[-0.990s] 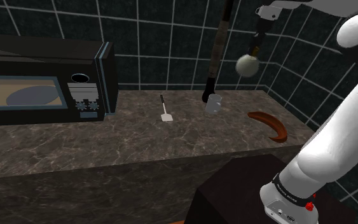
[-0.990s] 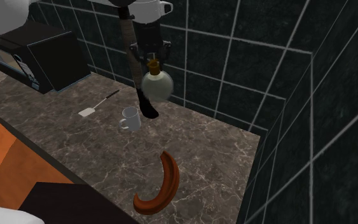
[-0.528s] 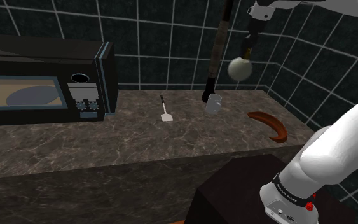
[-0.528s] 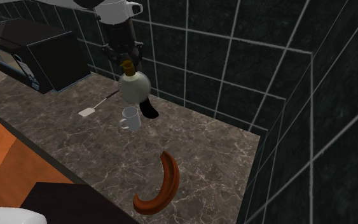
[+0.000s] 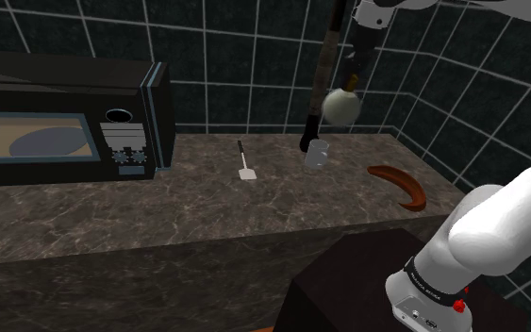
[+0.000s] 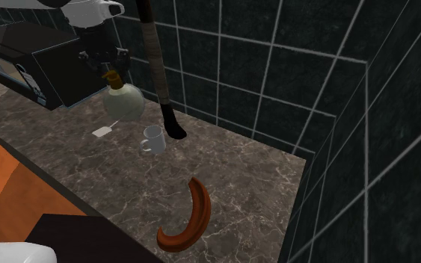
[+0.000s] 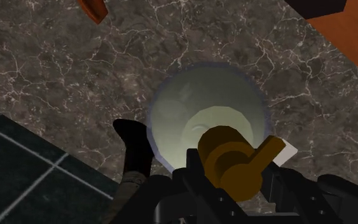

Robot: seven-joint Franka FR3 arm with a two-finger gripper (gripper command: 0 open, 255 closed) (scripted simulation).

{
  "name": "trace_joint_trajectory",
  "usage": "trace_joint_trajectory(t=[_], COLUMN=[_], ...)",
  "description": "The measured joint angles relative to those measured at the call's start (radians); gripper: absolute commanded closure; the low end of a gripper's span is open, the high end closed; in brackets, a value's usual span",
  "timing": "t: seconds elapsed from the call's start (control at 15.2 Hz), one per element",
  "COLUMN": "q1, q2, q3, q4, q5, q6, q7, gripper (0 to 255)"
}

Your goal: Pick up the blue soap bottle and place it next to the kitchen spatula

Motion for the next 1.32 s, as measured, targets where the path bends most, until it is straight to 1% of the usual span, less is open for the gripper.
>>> trace_joint_trajectory(t=[0.46, 0.66, 0.92, 1.32], q1=[0.054, 0.081, 0.117, 0.168], q2=[-0.058, -0.037, -0.045, 0.007], q3=[0.114, 0.165, 0.233, 0.333], q4=[-0.068, -0.04, -0.052, -0.002], q5=[0.011, 0.025, 0.038, 0.056], q6=[0.001, -0.01, -0.012, -0.016], q7=[0.167, 0.241, 0.34, 0.487], gripper=[255, 255, 255, 255])
